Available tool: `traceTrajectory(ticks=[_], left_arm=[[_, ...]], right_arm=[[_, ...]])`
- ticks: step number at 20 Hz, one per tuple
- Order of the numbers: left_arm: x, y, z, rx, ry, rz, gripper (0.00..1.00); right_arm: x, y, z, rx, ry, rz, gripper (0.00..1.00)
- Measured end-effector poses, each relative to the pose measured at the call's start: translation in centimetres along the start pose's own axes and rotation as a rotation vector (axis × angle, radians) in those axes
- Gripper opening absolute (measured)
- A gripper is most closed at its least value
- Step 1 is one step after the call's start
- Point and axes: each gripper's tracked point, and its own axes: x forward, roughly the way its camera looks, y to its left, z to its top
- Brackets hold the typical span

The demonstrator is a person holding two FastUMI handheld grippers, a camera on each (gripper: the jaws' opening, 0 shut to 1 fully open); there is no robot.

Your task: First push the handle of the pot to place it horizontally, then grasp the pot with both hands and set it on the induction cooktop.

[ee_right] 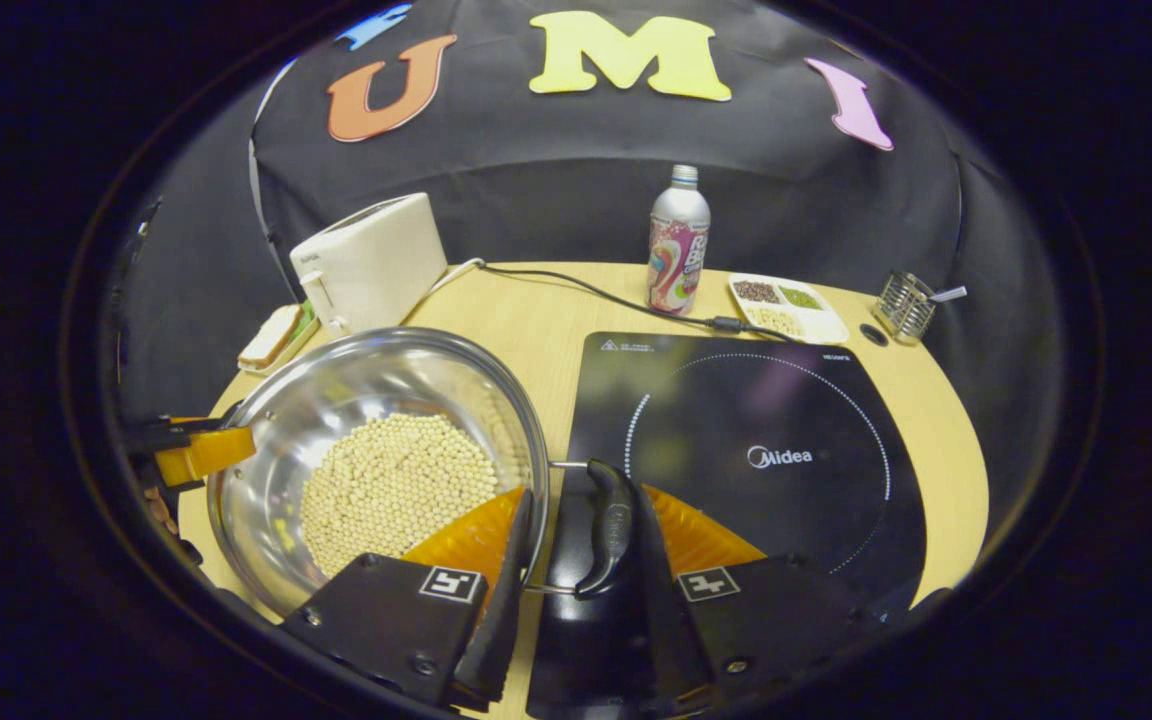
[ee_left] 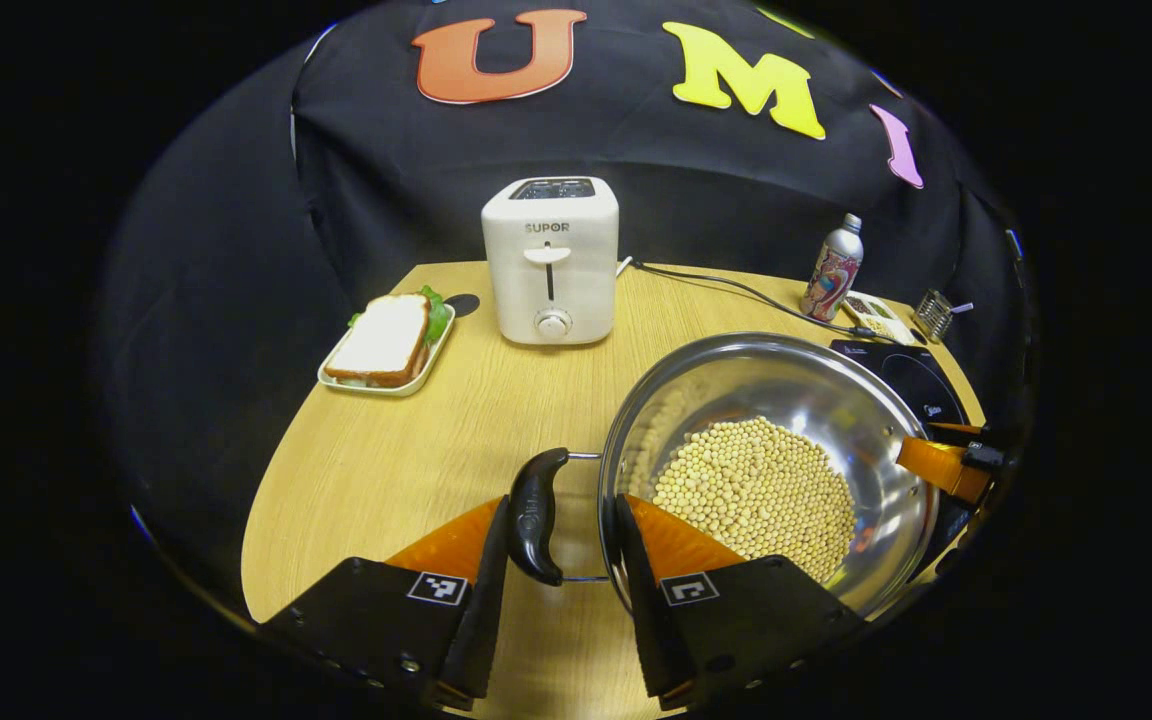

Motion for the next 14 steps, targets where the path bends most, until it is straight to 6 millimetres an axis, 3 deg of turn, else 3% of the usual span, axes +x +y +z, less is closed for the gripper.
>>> traceTrajectory(ticks=[8,11,14], left_arm=[[-6.7,0.1,3.5,-0.024,-0.095,0.018,0.55],[-8.6,-1.2,4.9,-0.026,-0.12,0.014,0.55],[-10.0,-3.7,6.7,-0.007,-0.152,0.009,0.55]], right_arm=[[-6.4,0.4,4.5,-0.027,-0.069,0.075,0.56],[-8.5,-0.8,6.1,-0.027,-0.084,0.086,0.57],[-10.2,-3.1,7.4,-0.014,-0.098,0.085,0.55]])
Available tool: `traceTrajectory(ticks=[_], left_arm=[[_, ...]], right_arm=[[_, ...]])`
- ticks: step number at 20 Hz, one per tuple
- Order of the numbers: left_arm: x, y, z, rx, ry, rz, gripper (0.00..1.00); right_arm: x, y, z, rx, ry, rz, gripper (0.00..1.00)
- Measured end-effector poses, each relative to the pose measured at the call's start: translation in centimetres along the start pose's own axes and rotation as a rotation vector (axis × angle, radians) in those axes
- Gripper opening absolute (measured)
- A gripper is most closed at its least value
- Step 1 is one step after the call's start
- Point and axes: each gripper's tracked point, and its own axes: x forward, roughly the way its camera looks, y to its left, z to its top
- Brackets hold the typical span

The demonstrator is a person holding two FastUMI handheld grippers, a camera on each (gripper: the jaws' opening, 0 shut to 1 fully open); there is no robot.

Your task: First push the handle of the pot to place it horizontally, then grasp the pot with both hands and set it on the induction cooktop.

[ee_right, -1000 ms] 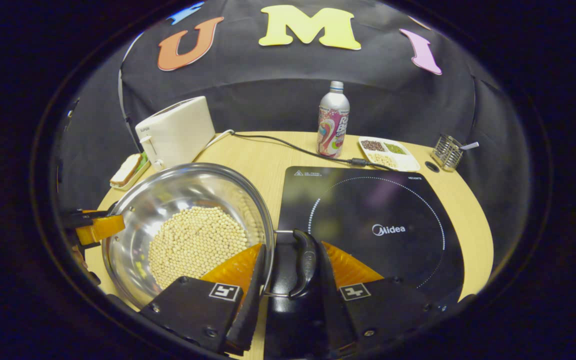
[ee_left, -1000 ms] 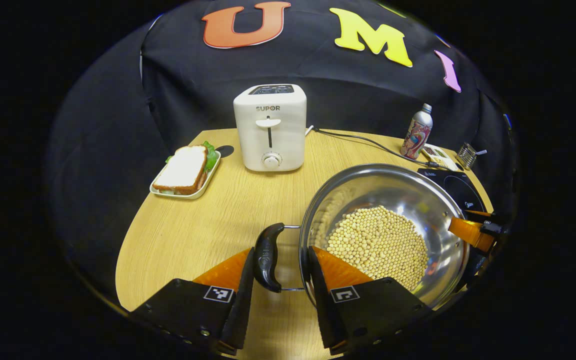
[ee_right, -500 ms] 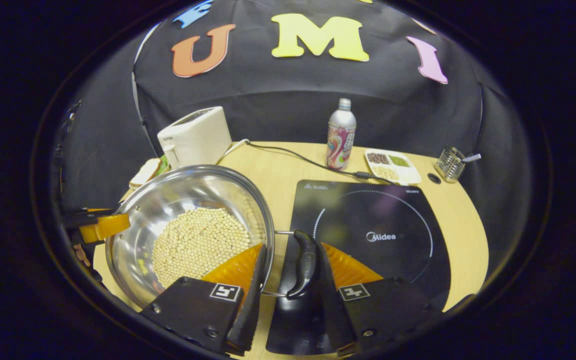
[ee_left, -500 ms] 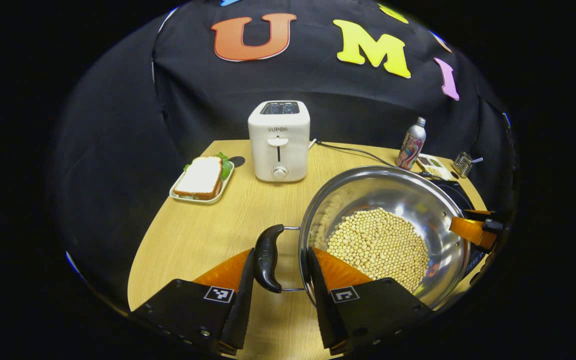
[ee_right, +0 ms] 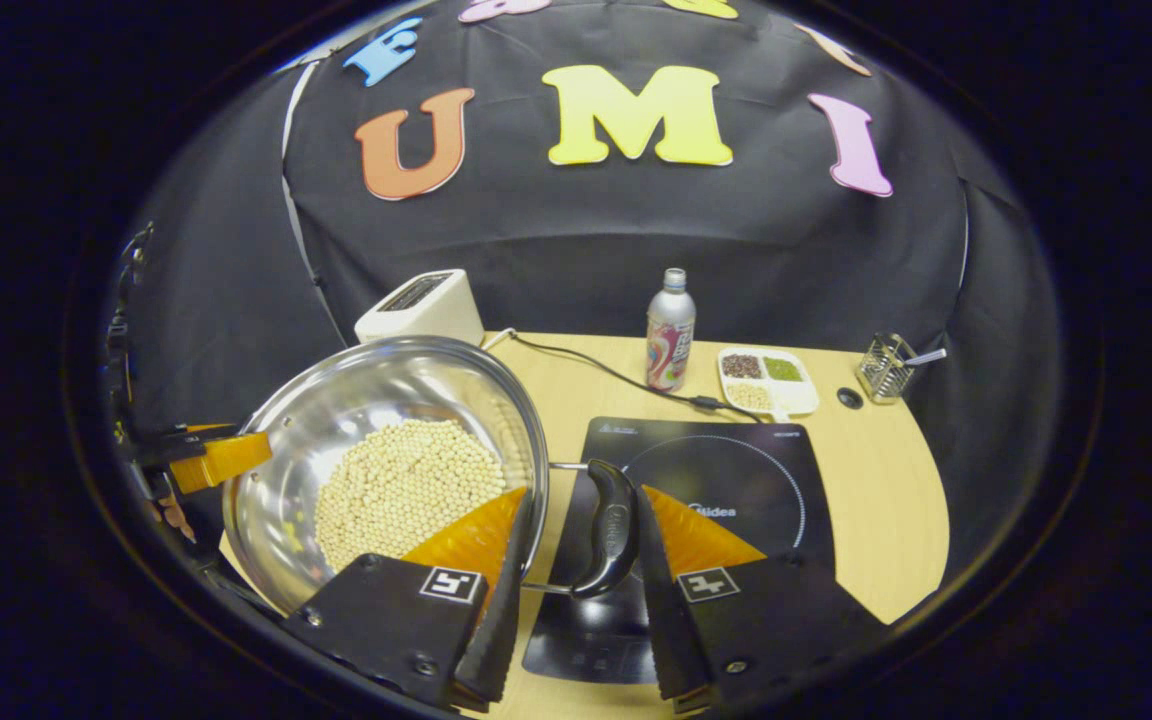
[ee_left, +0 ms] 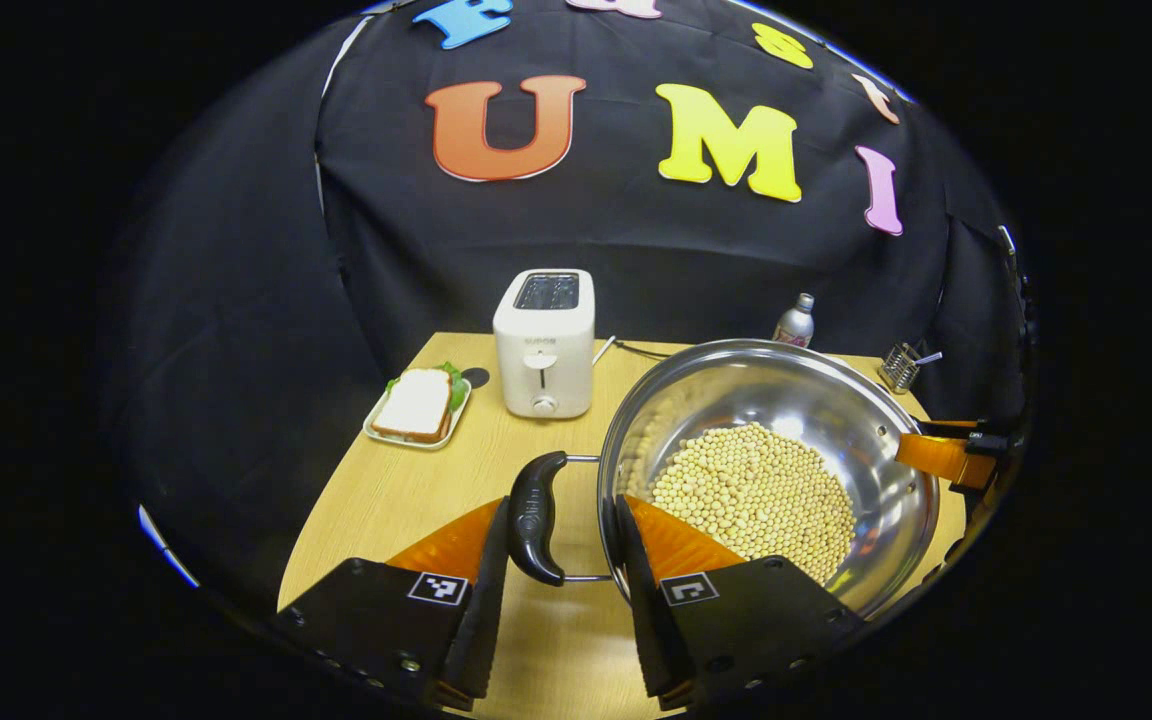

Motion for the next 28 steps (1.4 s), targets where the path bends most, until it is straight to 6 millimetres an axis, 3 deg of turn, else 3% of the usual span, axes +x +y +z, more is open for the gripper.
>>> traceTrajectory(ticks=[8,19,23,28], left_arm=[[1.1,-8.4,2.9,0.048,-0.036,-0.056,0.55],[4.4,-17.7,2.8,0.056,-0.021,-0.121,0.55],[5.5,-20.1,2.4,0.061,-0.01,-0.132,0.55],[7.8,-21.5,1.2,0.058,0.019,-0.125,0.55]], right_arm=[[-1.8,-9.0,2.3,0.024,-0.022,-0.053,0.55],[-1.8,-18.8,2.0,0.045,-0.033,-0.112,0.55],[-1.2,-21.4,1.4,0.046,-0.032,-0.127,0.55],[1.1,-23.4,0.6,0.047,-0.02,-0.133,0.55]])
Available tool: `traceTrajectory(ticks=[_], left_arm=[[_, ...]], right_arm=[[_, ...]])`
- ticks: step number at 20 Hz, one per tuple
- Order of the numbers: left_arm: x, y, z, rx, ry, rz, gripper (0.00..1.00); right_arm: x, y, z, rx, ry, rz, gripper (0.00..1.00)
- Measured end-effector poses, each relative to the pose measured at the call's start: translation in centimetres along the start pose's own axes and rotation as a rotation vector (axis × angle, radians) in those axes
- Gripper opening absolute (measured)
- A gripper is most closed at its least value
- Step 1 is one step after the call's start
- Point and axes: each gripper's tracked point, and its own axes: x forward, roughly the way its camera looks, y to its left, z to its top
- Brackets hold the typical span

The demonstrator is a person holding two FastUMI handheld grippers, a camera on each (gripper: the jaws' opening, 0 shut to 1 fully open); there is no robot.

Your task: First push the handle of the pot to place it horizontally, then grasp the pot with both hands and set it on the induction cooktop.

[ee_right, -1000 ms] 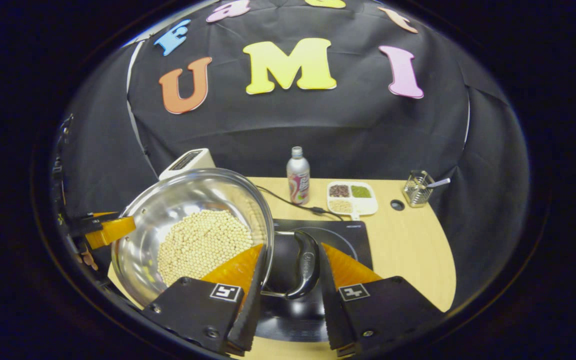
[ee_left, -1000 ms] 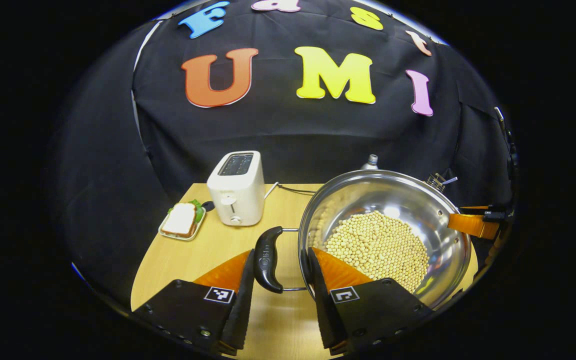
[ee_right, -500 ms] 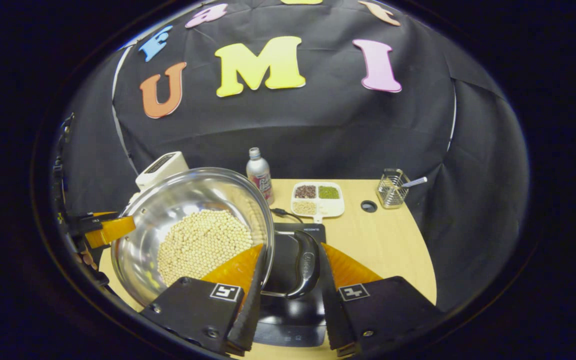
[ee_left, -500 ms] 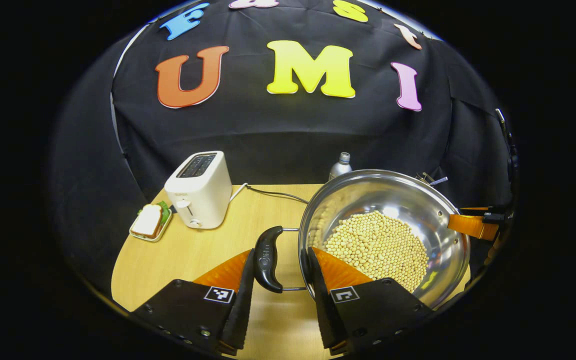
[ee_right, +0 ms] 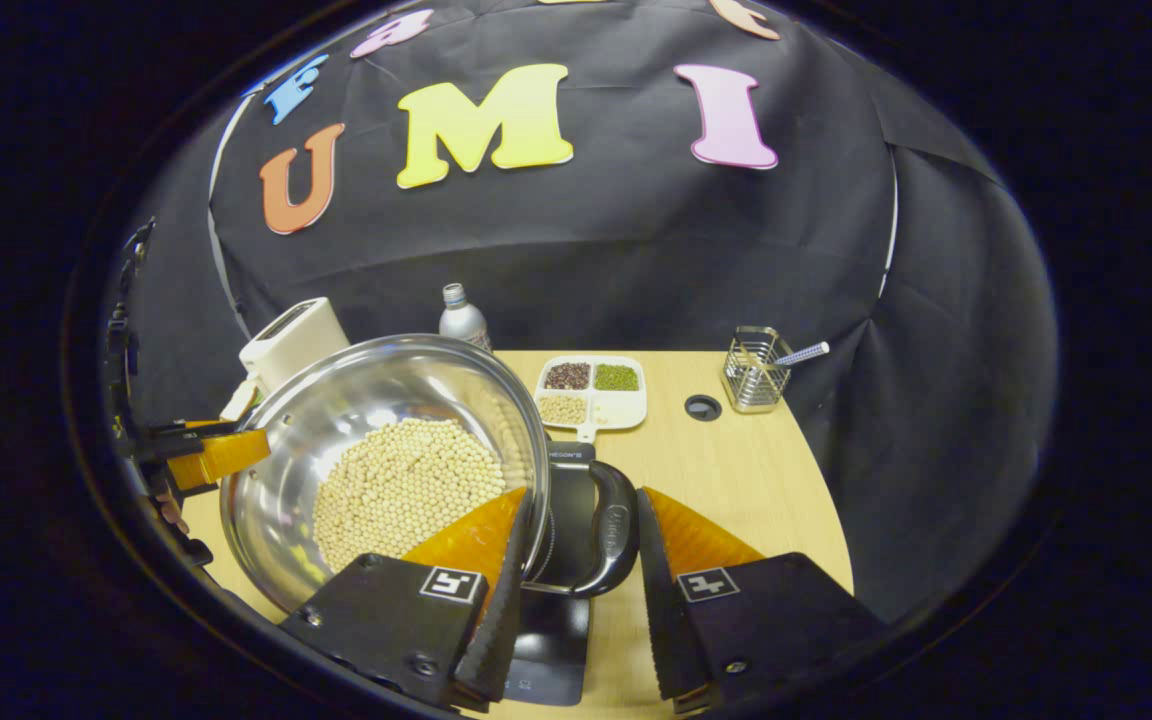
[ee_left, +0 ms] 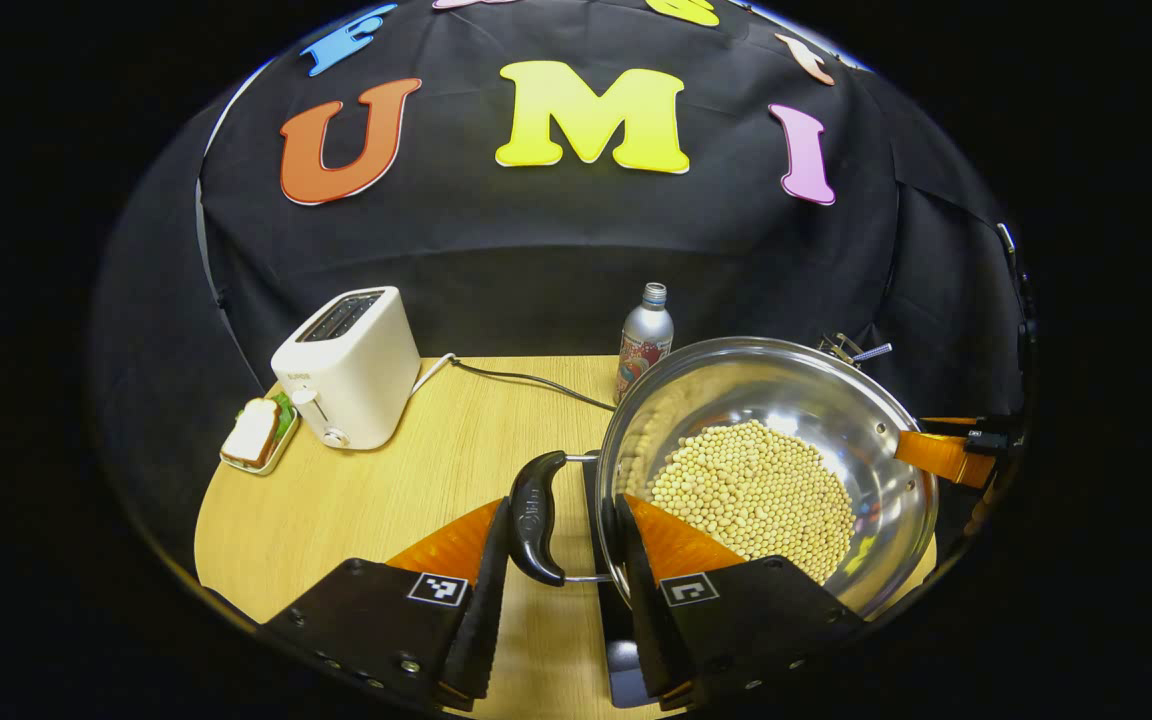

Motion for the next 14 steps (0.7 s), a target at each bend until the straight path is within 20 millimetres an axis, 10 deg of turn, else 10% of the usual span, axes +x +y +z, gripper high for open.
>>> traceTrajectory(ticks=[8,11,12,14], left_arm=[[4.6,-0.9,-3.3,-0.027,0.058,0.01,0.55],[4.7,-1.0,-2.9,-0.03,0.017,0.001,0.65],[4.7,-0.9,-2.9,-0.021,0.01,-0.004,0.46],[4.7,-0.9,-2.8,-0.029,-0.004,-0.016,0.58]], right_arm=[[5.3,-1.7,-3.6,0.063,0.048,0.021,0.56],[5.4,-1.6,-3.5,0.073,0.016,0.025,0.58],[5.1,-1.7,-3.5,0.062,0.007,0.026,0.58],[5.1,-1.8,-3.6,0.058,0.001,0.026,0.6]])
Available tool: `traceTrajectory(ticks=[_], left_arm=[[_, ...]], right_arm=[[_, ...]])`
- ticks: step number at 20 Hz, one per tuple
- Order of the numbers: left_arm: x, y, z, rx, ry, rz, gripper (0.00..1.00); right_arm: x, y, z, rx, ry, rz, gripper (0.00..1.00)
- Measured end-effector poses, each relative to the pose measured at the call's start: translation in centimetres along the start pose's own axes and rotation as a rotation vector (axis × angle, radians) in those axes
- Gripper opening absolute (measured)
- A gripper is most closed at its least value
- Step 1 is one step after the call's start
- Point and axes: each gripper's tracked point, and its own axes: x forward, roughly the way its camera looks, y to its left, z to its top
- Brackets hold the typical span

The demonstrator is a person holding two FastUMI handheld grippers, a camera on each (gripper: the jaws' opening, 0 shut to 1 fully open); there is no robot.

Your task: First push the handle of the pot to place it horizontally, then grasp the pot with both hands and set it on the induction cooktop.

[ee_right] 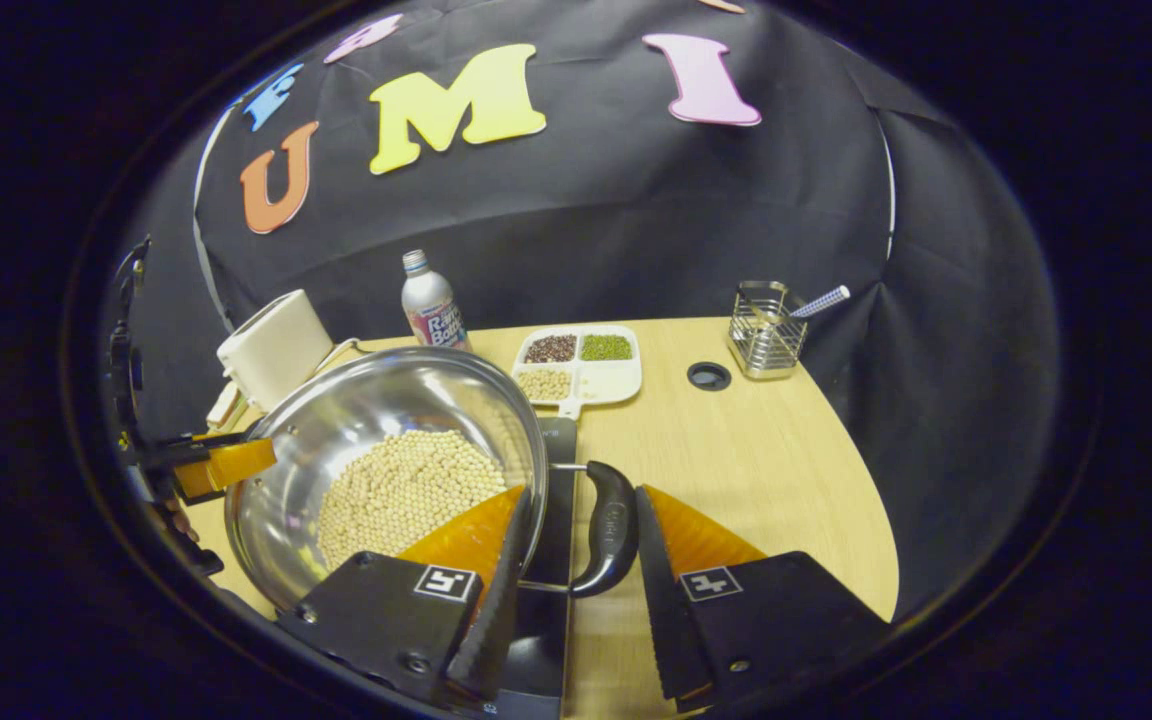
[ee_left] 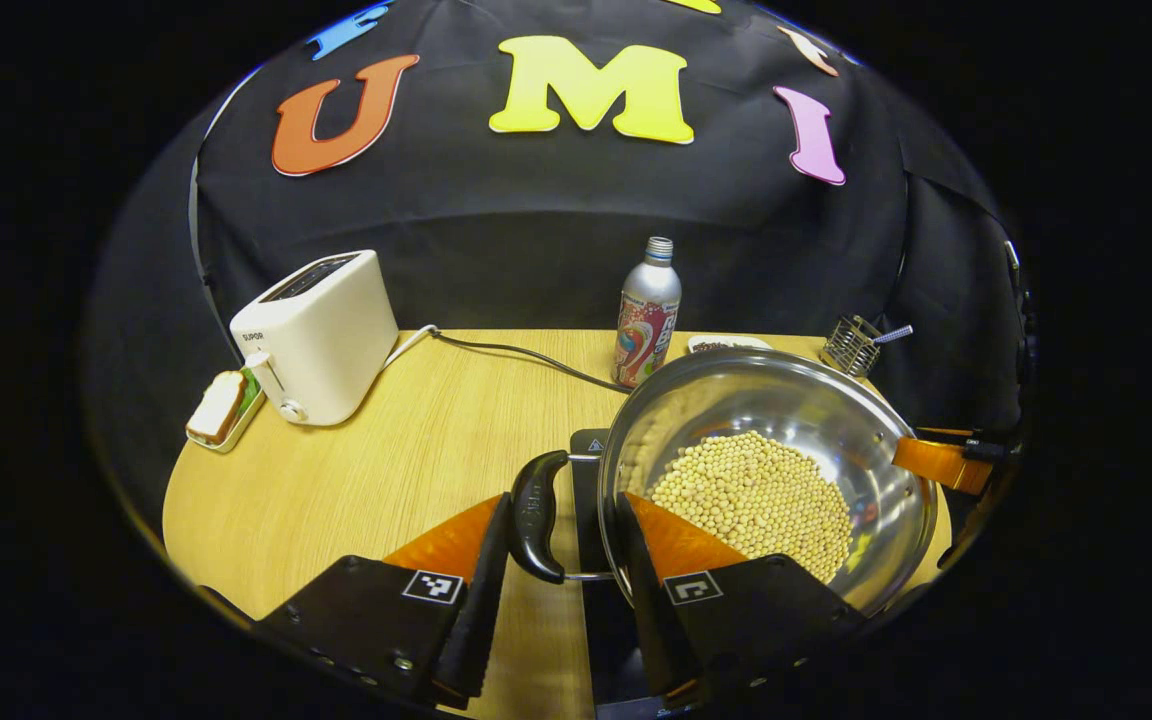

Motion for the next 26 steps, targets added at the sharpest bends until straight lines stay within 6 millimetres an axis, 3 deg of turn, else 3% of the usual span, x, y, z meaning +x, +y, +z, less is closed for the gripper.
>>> traceTrajectory(ticks=[6,8,9,11,13,14,15,20,26], left_arm=[[-0.3,0.2,-0.4,-0.038,-0.015,-0.004,0.65],[-0.5,0.2,-0.9,-0.042,-0.011,-0.002,0.91],[-0.7,0.0,-1.3,-0.055,-0.005,-0.013,0.78],[-1.1,0.1,-1.8,-0.083,0.015,-0.022,0.86],[-1.8,0.8,-1.9,-0.108,0.001,-0.009,0.92],[-2.5,1.0,-1.7,-0.121,-0.017,-0.007,0.88],[-3.2,0.9,-1.6,-0.13,-0.031,-0.011,0.99],[-7.2,1.7,-0.5,-0.106,-0.136,0.02,0.96],[-13.4,2.2,-1.3,-0.101,-0.24,0.053,0.95]], right_arm=[[-0.5,-0.2,-0.1,-0.012,-0.061,-0.008,0.67],[-0.9,-0.4,0.0,-0.028,-0.08,-0.021,0.72],[-1.2,-0.6,0.0,-0.03,-0.09,-0.037,0.7],[-2.3,-1.1,0.3,-0.023,-0.122,-0.059,0.81],[-4.0,-0.9,0.6,-0.011,-0.162,-0.051,0.87],[-4.8,-1.0,0.7,-0.011,-0.178,-0.048,0.86],[-5.6,-1.1,0.6,-0.007,-0.191,-0.054,0.82],[-9.8,-1.2,-0.9,0.007,-0.219,-0.069,0.88],[-15.7,-1.0,-2.4,0.044,-0.298,-0.079,0.88]])
